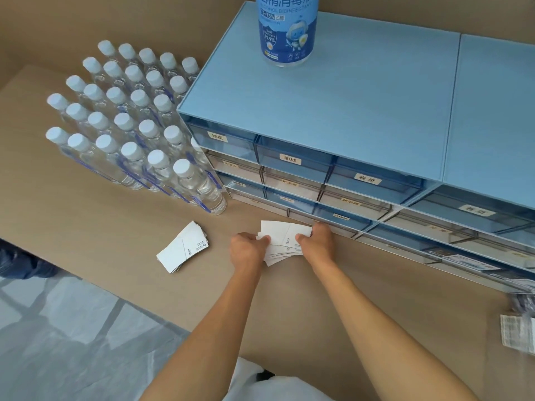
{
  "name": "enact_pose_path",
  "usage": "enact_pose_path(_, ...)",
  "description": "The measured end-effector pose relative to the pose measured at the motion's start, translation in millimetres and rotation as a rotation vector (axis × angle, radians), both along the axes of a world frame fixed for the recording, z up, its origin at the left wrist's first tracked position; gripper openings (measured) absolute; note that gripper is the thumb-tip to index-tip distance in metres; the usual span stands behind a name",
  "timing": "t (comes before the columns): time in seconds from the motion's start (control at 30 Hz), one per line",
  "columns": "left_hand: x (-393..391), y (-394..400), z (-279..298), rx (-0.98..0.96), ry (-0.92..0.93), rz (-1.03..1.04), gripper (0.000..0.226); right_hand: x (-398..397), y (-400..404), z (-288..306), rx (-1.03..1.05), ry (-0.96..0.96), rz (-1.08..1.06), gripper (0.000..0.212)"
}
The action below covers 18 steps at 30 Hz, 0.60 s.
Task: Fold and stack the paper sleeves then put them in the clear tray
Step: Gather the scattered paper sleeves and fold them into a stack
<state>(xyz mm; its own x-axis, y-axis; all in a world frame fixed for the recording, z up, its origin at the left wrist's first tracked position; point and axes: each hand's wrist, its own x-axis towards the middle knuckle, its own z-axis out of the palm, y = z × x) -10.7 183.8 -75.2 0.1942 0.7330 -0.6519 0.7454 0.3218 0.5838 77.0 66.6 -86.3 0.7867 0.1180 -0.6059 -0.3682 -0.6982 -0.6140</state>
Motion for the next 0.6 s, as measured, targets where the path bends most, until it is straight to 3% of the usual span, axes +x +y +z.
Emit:
enact_pose_path(0.3, -7, -3, 5, 0.016, -0.049, -0.038, 0.027, -8, -6, -1, 0.034, -0.043, 0.009, 0.033)
enact_pose_path(0.47, -19, -7, 6, -0.04, -0.149, -0.103, 0.024, -15, -25, 4, 0.163, 0.074, -0.076, 0.014)
enact_pose_path(0.6, -25, -19, 10, -0.079, -0.209, -0.196, 0.021, -21, -53, 10, 0.266, 0.157, -0.146, 0.012)
